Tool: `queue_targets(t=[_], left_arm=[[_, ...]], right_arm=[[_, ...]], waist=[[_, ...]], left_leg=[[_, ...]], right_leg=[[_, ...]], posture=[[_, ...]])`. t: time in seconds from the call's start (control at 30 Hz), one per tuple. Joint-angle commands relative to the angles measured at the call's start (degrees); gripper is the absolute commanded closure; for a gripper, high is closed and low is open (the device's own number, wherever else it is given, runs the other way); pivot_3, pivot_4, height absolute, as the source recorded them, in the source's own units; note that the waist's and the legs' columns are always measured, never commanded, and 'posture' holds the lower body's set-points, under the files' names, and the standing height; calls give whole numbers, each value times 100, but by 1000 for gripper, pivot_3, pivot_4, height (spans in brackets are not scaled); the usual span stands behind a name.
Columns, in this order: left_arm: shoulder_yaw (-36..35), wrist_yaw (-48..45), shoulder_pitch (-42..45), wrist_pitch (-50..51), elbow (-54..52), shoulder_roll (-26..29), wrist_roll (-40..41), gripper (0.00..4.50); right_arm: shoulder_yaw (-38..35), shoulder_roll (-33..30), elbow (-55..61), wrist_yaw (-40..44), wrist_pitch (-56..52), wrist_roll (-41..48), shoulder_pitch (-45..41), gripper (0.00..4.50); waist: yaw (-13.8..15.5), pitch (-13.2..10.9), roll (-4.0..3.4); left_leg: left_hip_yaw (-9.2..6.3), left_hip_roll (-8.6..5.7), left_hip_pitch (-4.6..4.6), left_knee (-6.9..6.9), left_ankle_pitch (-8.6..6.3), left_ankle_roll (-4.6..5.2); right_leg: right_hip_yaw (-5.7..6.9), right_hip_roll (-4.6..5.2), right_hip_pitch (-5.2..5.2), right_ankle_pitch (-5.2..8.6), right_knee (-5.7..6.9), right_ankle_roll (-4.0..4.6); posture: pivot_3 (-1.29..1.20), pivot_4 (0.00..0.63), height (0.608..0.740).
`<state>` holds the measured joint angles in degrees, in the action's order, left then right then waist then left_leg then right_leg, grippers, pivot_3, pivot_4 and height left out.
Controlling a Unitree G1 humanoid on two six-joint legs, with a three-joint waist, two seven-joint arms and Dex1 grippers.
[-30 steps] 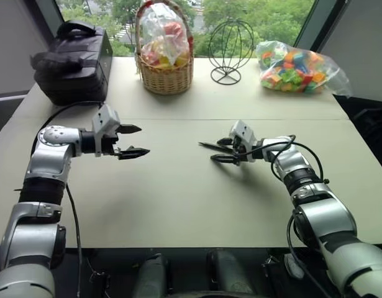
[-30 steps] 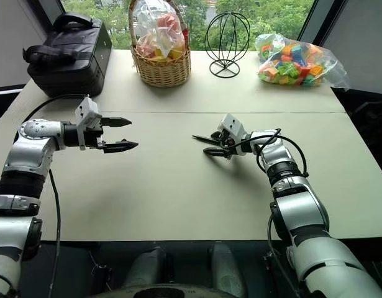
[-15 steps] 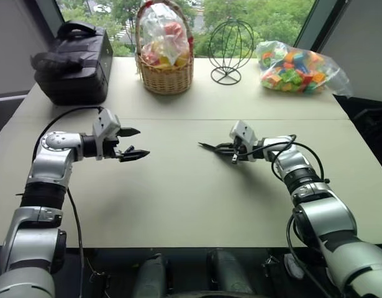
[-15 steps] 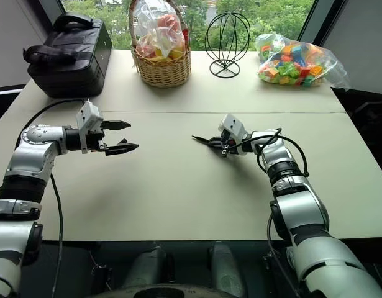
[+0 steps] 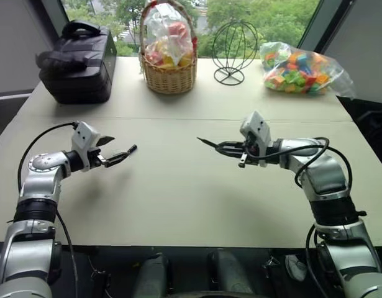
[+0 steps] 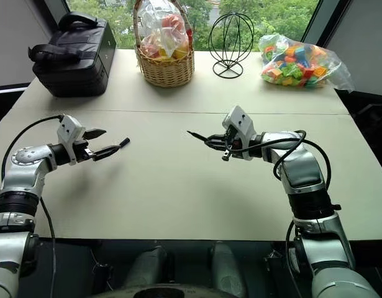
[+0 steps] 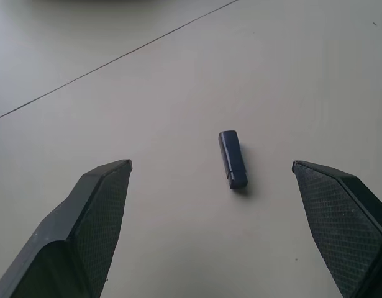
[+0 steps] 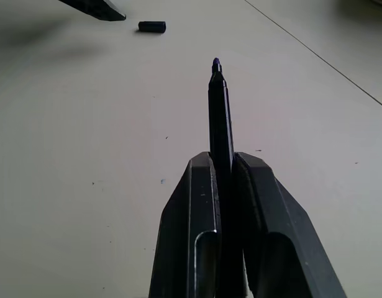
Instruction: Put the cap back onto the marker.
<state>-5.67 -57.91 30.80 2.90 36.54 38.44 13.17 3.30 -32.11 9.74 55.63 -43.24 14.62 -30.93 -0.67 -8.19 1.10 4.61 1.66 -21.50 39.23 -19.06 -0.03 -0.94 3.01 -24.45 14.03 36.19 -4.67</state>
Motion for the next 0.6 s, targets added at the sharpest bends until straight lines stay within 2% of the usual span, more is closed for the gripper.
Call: queue_targets(t=[0.03,0.37,0.6], left_arm=[[-136,171,83,-167,-1,-106,34,166],[65,572,274,-477,581,-465,-314,166],[185,383,307,-312,707,-475,-402,166]], right_arm=[[-216,-127,546,-233,-311,233,34,4455],[-118,-196,884,-624,-521,408,158,4455],[-114,-264,954,-770,-534,539,242,4455]], waist=[[-1,3,5],[-6,3,5],[-3,4,6]], left_leg=[[-1,0,2,0,0,0],[-3,12,4,-2,0,0],[-3,12,3,-2,0,0]], right_leg=[[0,-1,2,0,1,0],[1,-31,-1,0,0,0],[1,-28,0,0,-1,0]], posture=[[0,150,740],[0,150,740],[0,150,740]])
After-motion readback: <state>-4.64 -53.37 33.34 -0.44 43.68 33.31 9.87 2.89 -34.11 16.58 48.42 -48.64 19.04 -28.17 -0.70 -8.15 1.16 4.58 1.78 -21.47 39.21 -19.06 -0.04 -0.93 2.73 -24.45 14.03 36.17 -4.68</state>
